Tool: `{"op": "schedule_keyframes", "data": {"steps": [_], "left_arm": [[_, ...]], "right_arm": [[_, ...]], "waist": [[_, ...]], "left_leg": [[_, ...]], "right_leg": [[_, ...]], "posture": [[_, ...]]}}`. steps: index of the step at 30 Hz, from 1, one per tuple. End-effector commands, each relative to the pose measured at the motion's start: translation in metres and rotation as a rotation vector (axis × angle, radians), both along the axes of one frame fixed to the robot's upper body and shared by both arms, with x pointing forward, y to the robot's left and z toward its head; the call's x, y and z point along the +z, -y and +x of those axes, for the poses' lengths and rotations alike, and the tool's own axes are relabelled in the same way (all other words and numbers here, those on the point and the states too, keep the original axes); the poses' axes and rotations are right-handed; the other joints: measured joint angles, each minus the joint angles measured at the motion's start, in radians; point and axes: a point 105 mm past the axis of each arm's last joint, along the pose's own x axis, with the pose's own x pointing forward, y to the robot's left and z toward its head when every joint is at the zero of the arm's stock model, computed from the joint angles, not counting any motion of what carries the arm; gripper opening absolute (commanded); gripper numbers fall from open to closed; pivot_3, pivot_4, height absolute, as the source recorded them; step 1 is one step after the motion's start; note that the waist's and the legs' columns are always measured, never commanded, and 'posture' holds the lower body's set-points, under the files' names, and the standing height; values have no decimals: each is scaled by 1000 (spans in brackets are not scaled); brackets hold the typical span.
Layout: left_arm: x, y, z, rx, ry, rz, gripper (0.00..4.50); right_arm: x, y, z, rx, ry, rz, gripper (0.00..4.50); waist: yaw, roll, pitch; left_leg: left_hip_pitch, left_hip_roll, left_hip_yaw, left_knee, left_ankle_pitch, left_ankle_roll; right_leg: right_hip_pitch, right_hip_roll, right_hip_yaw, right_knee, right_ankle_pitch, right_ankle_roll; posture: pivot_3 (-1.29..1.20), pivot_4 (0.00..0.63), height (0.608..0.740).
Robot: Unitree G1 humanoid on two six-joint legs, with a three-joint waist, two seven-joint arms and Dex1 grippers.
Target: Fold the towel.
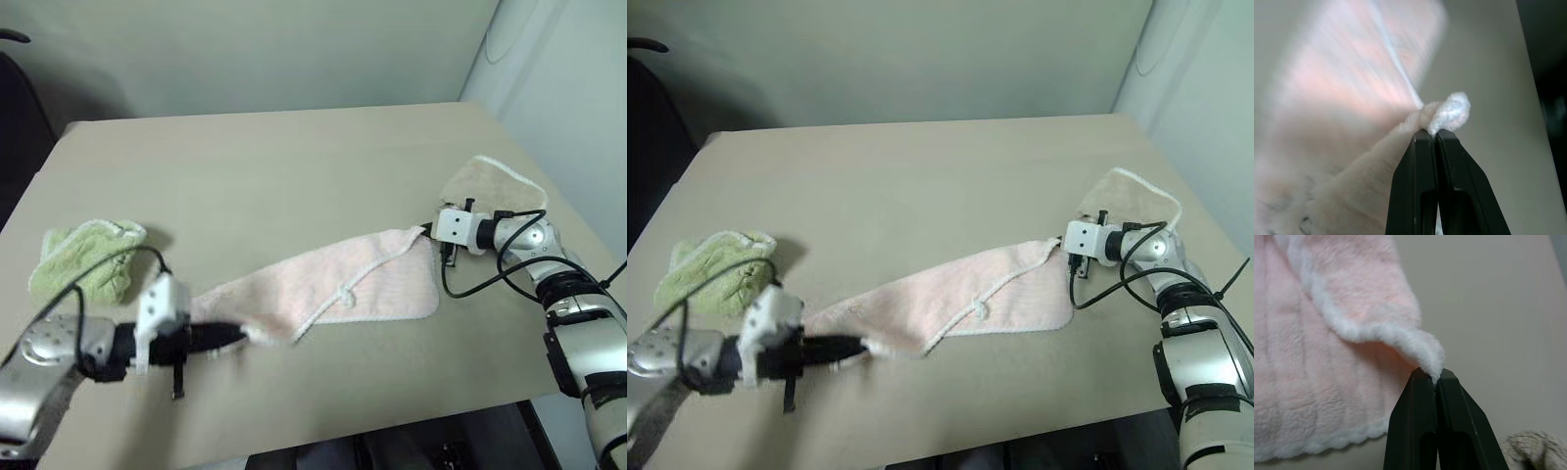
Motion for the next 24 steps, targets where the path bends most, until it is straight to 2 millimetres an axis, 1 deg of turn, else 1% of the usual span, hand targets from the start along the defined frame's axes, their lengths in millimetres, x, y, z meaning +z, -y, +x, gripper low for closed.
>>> {"op": "schedule_keyframes", "data": {"steps": [1,4,7,9,12,13,15,17,18,19,20,22,23,24], "left_arm": [[38,-17,10,115,45,-146,19],[59,-29,24,209,118,-240,19],[78,-42,49,323,203,-333,19],[90,-52,72,417,269,-387,19],[117,-65,108,552,381,-471,19],[125,-69,117,579,406,-498,19],[144,-80,127,625,452,-563,19],[157,-91,130,645,474,-616,19],[160,-94,127,634,482,-627,19],[161,-94,123,611,490,-616,19],[159,-93,117,585,492,-590,19],[147,-92,106,547,464,-525,19],[139,-92,99,532,439,-504,19],[129,-93,92,515,406,-478,19]], "right_arm": [[37,13,2,-39,54,139,0],[50,20,2,-63,60,184,0],[66,22,6,-81,94,212,0],[83,21,12,-106,135,242,0],[111,20,22,-155,220,251,0],[121,21,24,-170,248,261,0],[144,23,26,-196,300,314,0],[159,26,24,-196,326,345,0],[164,29,22,-192,334,348,0],[169,32,20,-190,338,354,0],[174,36,17,-186,344,361,0],[180,40,10,-164,338,380,0],[179,40,7,-141,321,384,0],[174,38,3,-105,286,378,0]], "waist": [[-2,0,0],[-2,0,0],[-3,0,0],[-3,2,1],[-4,4,2],[-3,4,2],[-8,4,2],[-13,3,2],[-17,3,2],[-21,3,2],[-24,3,2],[-32,3,2],[-37,3,2],[-42,3,2]], "left_leg": [[0,0,0,-1,2,-4],[1,0,0,-2,5,-9],[2,0,0,-2,6,-10],[2,0,0,-2,5,-9],[2,0,0,-2,6,-9],[2,1,0,-2,6,-9],[1,1,0,-2,5,-8],[-3,0,0,-2,7,-10],[-6,0,0,-1,10,-16],[-9,0,1,1,11,-18],[-12,0,0,1,12,-18],[-16,0,1,-1,12,-19],[-17,0,1,-1,12,-19],[-18,0,1,-2,12,-19]], "right_leg": [[0,0,0,0,0,0],[0,0,1,-1,0,0],[0,0,1,-1,0,0],[0,0,1,0,0,0],[-1,0,2,0,3,1],[-1,0,2,0,3,1],[-2,0,2,-1,3,1],[-6,0,2,-2,3,1],[-9,0,2,-2,3,1],[-13,0,2,-2,3,1],[-15,0,2,-2,3,1],[-19,0,3,-2,2,2],[-21,0,4,-2,2,2],[-22,0,4,-2,2,3]], "posture": [[0,150,740],[0,150,740],[0,150,740],[0,150,740],[0,150,740],[0,150,740],[0,150,740],[0,150,740],[0,150,740],[0,150,740],[0,150,740],[0,150,740],[0,150,740],[0,150,740]]}}
